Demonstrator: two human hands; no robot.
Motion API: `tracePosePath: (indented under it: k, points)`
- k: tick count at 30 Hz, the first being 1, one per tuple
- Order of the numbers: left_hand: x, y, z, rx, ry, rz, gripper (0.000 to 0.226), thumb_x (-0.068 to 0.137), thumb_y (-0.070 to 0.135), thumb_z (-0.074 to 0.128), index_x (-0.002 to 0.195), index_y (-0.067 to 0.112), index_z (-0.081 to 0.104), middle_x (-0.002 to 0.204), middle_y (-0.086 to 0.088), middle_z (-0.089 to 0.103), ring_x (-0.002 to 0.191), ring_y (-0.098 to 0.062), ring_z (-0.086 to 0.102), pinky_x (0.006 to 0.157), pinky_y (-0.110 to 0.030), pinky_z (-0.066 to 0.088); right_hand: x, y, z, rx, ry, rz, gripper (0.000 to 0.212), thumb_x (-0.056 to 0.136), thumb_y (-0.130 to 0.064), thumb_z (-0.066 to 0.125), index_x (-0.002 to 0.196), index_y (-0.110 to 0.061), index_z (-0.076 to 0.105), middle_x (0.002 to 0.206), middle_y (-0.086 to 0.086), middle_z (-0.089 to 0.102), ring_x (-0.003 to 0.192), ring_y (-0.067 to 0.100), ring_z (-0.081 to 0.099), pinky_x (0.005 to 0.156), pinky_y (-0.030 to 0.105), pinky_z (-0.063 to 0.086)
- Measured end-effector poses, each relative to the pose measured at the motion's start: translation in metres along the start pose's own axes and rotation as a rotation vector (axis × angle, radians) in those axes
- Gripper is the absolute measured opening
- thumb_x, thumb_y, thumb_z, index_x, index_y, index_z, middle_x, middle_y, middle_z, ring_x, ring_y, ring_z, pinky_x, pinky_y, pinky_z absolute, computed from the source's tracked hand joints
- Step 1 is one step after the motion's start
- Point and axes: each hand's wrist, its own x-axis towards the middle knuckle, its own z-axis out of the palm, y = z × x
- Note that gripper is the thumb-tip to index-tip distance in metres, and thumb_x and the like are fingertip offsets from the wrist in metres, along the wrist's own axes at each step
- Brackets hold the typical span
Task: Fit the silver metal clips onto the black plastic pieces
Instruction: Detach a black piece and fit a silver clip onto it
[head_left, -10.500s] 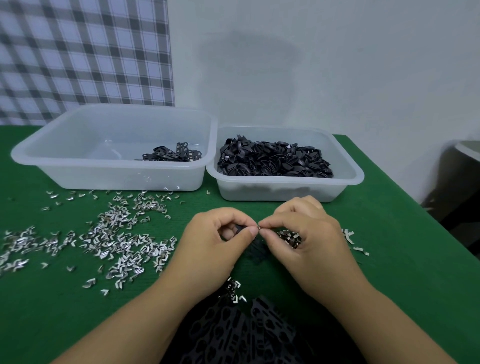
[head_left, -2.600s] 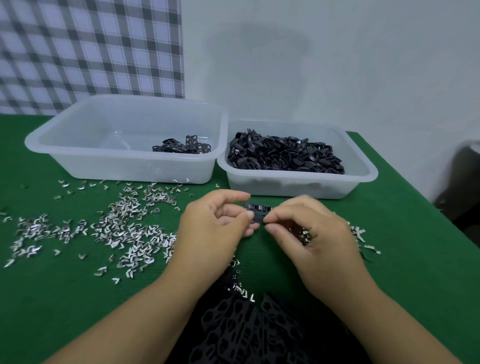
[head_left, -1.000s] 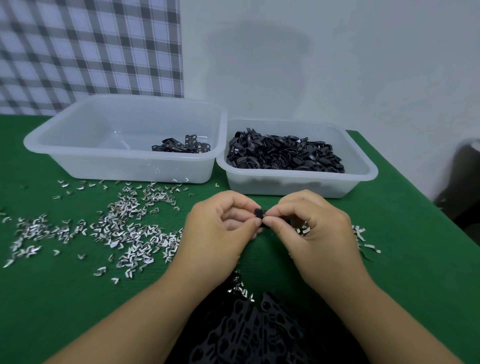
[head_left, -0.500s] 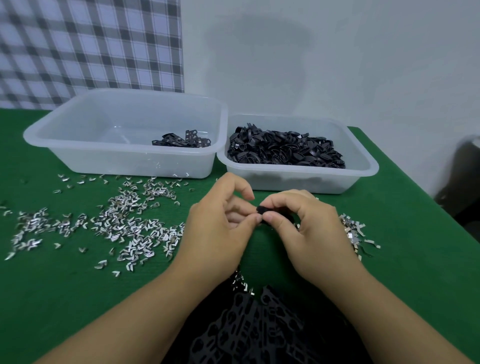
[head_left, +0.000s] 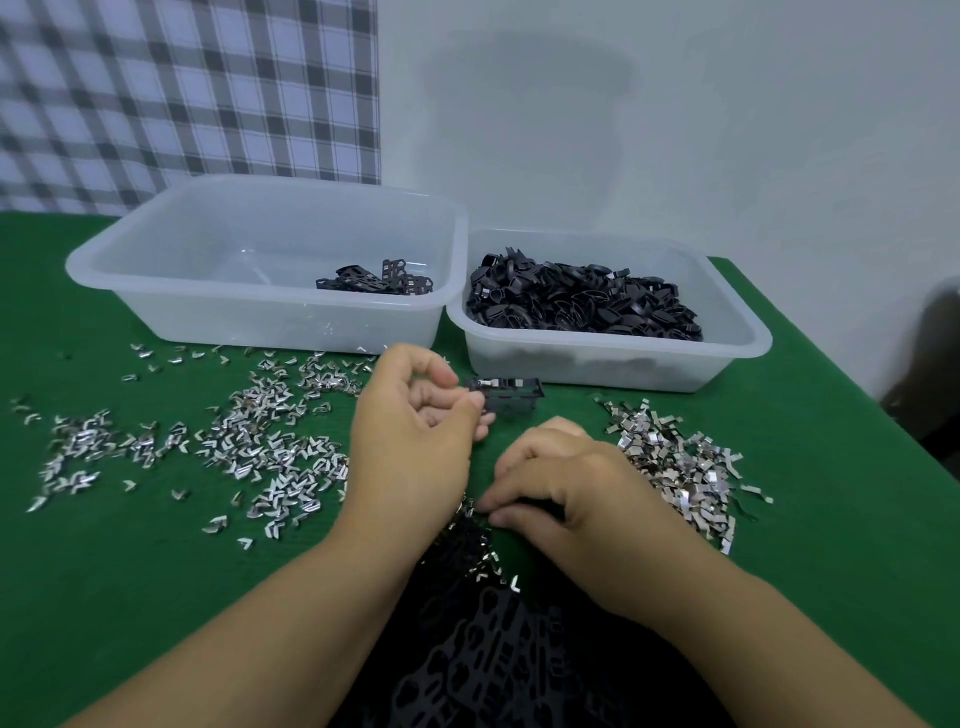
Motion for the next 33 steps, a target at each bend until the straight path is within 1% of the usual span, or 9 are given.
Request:
tracePosePath:
  k: [5,9,12,16,19,21,23,28,33]
  points:
    - [-0.001,0.0,0.0,0.023,-0.007,0.008,0.026,0.085,-0.008,0.059,0.08,0.015,0.049,0.069,-0.012,0.063,0.061,-0.012,0.069,0.056,-0.015,0.052,0.005,0.0,0.003,-0.014,-0.033,0.017,0.008,0.078,-0.02,0.071,0.085,-0.019,0.074,0.085,-0.006,0.063,0.087,0.014,0.05,0.08,0.022,0.039]
    - [-0.001,0.001,0.0,0.019,-0.015,-0.001,0.026,0.084,-0.008,0.06,0.081,0.015,0.051,0.068,-0.011,0.064,0.06,-0.011,0.07,0.056,-0.015,0.052,0.003,-0.003,0.003,-0.009,-0.023,0.008,0.005,0.084,-0.019,0.064,0.086,-0.019,0.069,0.086,-0.008,0.062,0.087,0.012,0.049,0.081,0.022,0.039]
    - [-0.001,0.001,0.0,0.033,-0.036,0.002,0.025,0.083,-0.007,0.061,0.083,0.016,0.052,0.068,-0.011,0.066,0.06,-0.011,0.07,0.057,-0.016,0.052,-0.001,-0.003,-0.002,0.081,0.118,0.074,0.006,0.08,-0.021,0.061,0.082,-0.023,0.067,0.077,-0.01,0.064,0.077,0.005,0.054,0.071,0.02,0.043]
    - [-0.003,0.002,0.001,0.056,-0.077,-0.004,0.025,0.082,-0.007,0.063,0.086,0.015,0.053,0.069,-0.013,0.068,0.06,-0.012,0.07,0.058,-0.016,0.053,-0.005,-0.001,-0.006,0.201,0.313,0.133,0.011,0.074,-0.01,0.065,0.075,-0.02,0.07,0.068,-0.004,0.066,0.065,0.01,0.059,0.061,0.028,0.048]
    - [-0.004,0.004,0.001,0.042,-0.125,-0.016,0.023,0.082,-0.008,0.063,0.087,0.012,0.053,0.07,-0.016,0.068,0.059,-0.011,0.07,0.057,-0.016,0.052,-0.004,0.001,-0.009,0.245,0.436,0.165,0.019,0.074,-0.001,0.07,0.073,-0.02,0.072,0.066,-0.003,0.066,0.059,0.01,0.058,0.057,0.018,0.047]
    - [-0.005,0.006,0.001,0.034,-0.154,-0.023,0.023,0.082,-0.008,0.063,0.086,0.012,0.053,0.07,-0.018,0.068,0.058,-0.011,0.07,0.057,-0.016,0.053,-0.004,0.002,-0.011,0.278,0.481,0.197,0.022,0.075,-0.001,0.071,0.075,-0.022,0.072,0.068,-0.004,0.067,0.06,0.009,0.058,0.057,0.012,0.044]
    - [-0.006,0.007,0.001,0.033,-0.172,-0.027,0.022,0.082,-0.008,0.063,0.086,0.011,0.054,0.07,-0.017,0.068,0.059,-0.012,0.07,0.057,-0.017,0.055,-0.004,0.003,-0.012,0.291,0.513,0.222,0.023,0.075,-0.001,0.07,0.074,-0.024,0.071,0.068,-0.005,0.067,0.059,0.006,0.057,0.056,0.011,0.044]
    - [-0.007,0.007,0.002,0.033,-0.199,-0.034,0.023,0.082,-0.009,0.063,0.084,0.013,0.055,0.065,-0.011,0.068,0.06,-0.013,0.071,0.058,-0.019,0.055,-0.004,0.004,-0.013,0.309,0.575,0.244,0.018,0.08,-0.007,0.065,0.075,-0.024,0.067,0.071,-0.004,0.067,0.06,0.013,0.059,0.057,0.026,0.049]
    - [-0.008,0.006,0.002,0.044,-0.204,-0.038,0.024,0.081,-0.008,0.064,0.082,0.015,0.055,0.065,-0.011,0.068,0.06,-0.015,0.071,0.058,-0.019,0.055,-0.003,0.003,-0.013,0.351,0.674,0.235,0.026,0.076,-0.001,0.07,0.076,-0.028,0.071,0.071,-0.009,0.07,0.064,0.014,0.066,0.064,0.027,0.055]
